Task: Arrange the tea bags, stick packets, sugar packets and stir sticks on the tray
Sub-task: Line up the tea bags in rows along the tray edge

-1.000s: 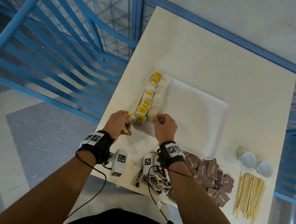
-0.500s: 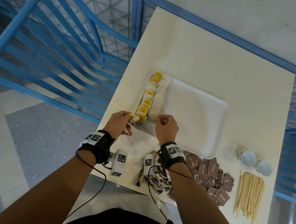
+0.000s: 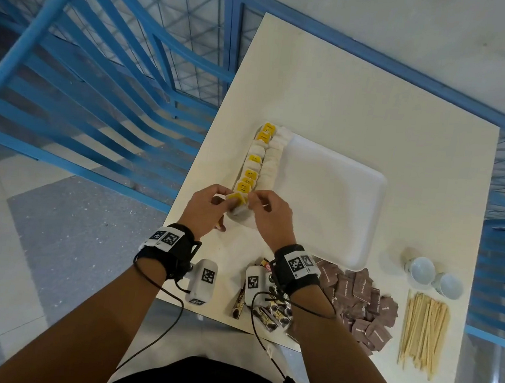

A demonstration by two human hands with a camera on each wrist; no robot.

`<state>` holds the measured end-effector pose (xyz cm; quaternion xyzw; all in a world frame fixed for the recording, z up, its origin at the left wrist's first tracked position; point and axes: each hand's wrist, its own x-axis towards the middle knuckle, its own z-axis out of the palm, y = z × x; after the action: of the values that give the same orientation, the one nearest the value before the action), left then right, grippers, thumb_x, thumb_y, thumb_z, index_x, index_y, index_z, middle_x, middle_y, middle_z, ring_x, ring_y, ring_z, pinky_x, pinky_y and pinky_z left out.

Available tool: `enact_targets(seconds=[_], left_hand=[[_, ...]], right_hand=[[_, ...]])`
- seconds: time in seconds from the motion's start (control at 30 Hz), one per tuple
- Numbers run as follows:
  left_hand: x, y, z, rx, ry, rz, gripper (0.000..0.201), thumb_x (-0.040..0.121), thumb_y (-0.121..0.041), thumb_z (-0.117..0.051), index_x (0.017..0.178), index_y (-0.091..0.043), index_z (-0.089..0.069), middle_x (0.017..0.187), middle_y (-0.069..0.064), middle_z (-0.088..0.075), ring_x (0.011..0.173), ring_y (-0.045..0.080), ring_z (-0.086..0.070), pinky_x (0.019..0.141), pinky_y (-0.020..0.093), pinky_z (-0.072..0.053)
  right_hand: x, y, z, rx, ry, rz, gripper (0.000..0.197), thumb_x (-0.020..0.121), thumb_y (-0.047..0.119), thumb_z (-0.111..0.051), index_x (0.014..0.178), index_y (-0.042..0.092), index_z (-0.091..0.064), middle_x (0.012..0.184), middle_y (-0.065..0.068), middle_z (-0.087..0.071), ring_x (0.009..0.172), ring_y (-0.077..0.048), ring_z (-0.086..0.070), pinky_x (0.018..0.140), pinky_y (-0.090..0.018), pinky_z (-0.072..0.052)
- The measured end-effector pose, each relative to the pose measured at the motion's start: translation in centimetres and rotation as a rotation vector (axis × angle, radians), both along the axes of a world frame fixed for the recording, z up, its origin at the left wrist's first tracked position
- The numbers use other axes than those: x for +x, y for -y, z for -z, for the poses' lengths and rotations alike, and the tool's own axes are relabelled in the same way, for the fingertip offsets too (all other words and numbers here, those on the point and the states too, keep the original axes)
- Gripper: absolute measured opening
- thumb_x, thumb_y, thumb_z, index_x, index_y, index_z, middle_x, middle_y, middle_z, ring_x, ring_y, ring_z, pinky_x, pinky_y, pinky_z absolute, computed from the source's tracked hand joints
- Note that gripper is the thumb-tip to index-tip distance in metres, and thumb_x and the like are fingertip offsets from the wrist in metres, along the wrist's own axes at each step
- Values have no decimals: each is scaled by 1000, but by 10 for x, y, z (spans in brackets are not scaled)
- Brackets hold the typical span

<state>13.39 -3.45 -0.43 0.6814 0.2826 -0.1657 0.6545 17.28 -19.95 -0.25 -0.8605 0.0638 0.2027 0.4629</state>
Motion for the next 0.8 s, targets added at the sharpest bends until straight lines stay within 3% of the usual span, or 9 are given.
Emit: enact_targets(seconds=[0.17, 0.27, 0.4, 0.8], left_hand=[[1, 1, -2, 62, 58, 40, 11, 98, -24, -68, 106, -16, -70, 59, -6, -65, 49, 18, -55, 52, 35, -59], [-1, 2, 0, 77, 18, 26, 18, 100, -29, -64, 109, -15, -70, 76, 4, -70, 55, 21, -57, 53, 35, -59], [-6, 0, 5, 28, -63, -9, 22, 100, -30, -63, 107, -10, -69, 88, 10, -75, 60, 21, -55, 56, 34, -57], [-12, -2, 7, 3, -87, -16, 18, 100, -23, -62, 107, -8, -68, 83, 4, -74, 56, 16, -52, 56, 33, -55]], right_hand=[[0, 0, -2, 8, -8, -147, 19, 88, 34, -75, 99, 18, -74, 91, 8, -74, 83, -7, -67, 73, -16, -51], [1, 7, 0, -23, -9, -76, 17, 86, 31, -76, 96, 19, -73, 87, 11, -72, 79, -4, -65, 74, -16, -51], [2, 23, 9, -121, -6, 91, 19, 88, 34, -73, 96, 17, -72, 85, 9, -70, 79, -9, -65, 81, -28, -53], [-3, 21, 19, -151, -32, 157, 15, 86, 31, -75, 94, 19, -76, 83, 7, -72, 77, -9, -63, 78, -23, -48]])
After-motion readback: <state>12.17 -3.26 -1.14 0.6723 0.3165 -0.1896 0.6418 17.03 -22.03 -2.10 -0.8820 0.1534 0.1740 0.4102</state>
